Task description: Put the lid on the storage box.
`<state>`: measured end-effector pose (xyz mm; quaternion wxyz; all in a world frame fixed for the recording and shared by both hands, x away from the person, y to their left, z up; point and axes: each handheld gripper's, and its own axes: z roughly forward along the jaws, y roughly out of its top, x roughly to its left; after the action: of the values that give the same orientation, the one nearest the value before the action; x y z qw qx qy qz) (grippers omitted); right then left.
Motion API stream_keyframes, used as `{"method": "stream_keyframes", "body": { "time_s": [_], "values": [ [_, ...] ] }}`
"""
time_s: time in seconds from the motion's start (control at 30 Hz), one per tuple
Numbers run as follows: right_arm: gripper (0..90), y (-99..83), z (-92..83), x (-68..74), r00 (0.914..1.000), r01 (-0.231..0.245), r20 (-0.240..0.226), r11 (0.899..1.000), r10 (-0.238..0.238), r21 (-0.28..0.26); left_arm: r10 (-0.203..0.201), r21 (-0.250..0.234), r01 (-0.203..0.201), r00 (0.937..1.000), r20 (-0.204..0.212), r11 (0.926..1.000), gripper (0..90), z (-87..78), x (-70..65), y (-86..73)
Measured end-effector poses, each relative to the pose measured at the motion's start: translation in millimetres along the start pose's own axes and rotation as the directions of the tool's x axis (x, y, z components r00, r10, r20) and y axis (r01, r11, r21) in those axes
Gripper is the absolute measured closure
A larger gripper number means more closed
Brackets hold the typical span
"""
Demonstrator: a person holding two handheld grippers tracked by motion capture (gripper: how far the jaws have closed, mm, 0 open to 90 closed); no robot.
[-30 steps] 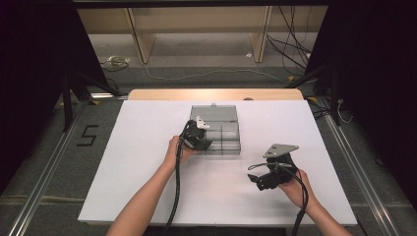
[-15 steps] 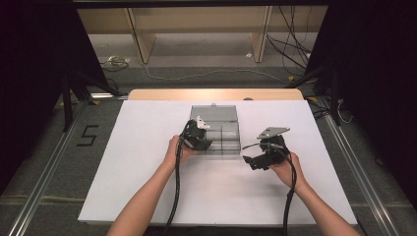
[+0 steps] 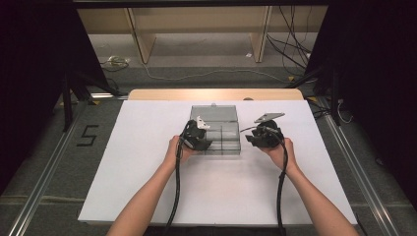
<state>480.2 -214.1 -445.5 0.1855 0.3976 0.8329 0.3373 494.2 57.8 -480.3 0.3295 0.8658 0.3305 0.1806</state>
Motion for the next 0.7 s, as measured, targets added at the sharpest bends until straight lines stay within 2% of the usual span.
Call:
{"method": "stream_keyframes", "body": {
  "time_s": [0.07,0.17,0.33,0.7],
  "values": [
    [83.5,2.1,3.6,-4.2,0.9997,-0.020,0.016,1.000,0.020,-0.010,0.001,0.000,-0.001,1.0000,0.000,1.0000,52.8,0.0,0.0,0.0],
    [89.6,5.3,10.8,-9.0,0.9988,-0.032,0.037,0.999,0.032,-0.005,0.002,-0.001,-0.002,1.0000,0.000,1.0000,52.9,0.0,0.0,-0.1],
    [90.0,12.0,24.6,-13.7,0.9982,-0.039,0.045,0.999,0.039,0.005,0.007,-0.002,-0.007,1.0000,0.000,1.0000,53.0,-0.1,-0.1,-0.2],
    [90.0,27.7,52.3,-14.4,0.9981,-0.038,0.050,0.999,0.037,0.012,0.021,-0.003,-0.021,0.9998,0.002,0.9998,53.7,0.1,-0.4,0.4]
  ]
}}
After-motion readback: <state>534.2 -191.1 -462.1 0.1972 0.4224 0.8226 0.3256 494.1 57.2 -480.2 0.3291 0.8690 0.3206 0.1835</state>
